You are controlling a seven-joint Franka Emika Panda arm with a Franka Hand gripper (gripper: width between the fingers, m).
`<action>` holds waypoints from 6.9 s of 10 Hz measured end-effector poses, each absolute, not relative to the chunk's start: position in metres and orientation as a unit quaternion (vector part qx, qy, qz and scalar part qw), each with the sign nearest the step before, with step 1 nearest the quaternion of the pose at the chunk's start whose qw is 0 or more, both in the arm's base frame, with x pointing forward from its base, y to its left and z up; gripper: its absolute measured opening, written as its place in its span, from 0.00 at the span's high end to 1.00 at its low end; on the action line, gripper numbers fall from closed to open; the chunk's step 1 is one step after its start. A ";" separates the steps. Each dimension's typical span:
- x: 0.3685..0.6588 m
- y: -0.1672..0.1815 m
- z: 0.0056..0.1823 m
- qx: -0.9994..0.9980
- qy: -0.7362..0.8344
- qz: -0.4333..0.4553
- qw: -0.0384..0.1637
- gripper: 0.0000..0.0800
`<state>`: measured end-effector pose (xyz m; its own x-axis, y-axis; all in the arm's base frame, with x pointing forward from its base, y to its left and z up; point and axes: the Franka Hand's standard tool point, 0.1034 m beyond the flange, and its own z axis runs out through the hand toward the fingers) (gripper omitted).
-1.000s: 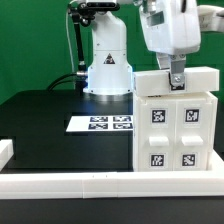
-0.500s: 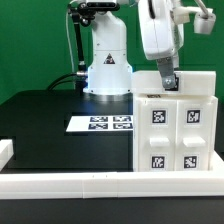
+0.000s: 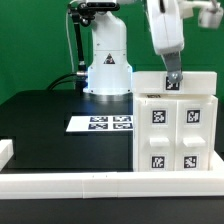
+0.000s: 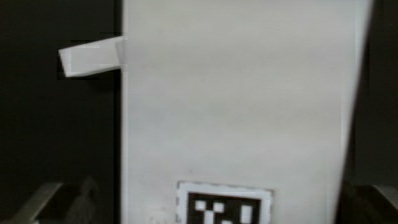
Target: Assemble cabinet
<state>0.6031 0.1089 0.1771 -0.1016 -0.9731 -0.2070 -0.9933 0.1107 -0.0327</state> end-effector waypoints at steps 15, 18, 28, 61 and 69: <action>0.613 0.116 0.191 -0.999 0.027 -0.021 0.042 0.19; 0.615 0.109 0.190 -0.986 -0.164 -0.029 0.032 0.19; 0.611 0.106 0.184 -0.798 -0.601 -0.006 -0.038 0.19; 0.607 0.094 0.156 -0.901 0.424 -0.002 0.095 0.31; 0.614 0.097 0.155 -0.623 0.770 0.029 0.131 0.31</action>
Offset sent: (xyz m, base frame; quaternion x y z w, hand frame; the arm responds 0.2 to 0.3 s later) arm 0.0000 0.0000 0.0000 0.0000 0.0000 -0.1938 0.9810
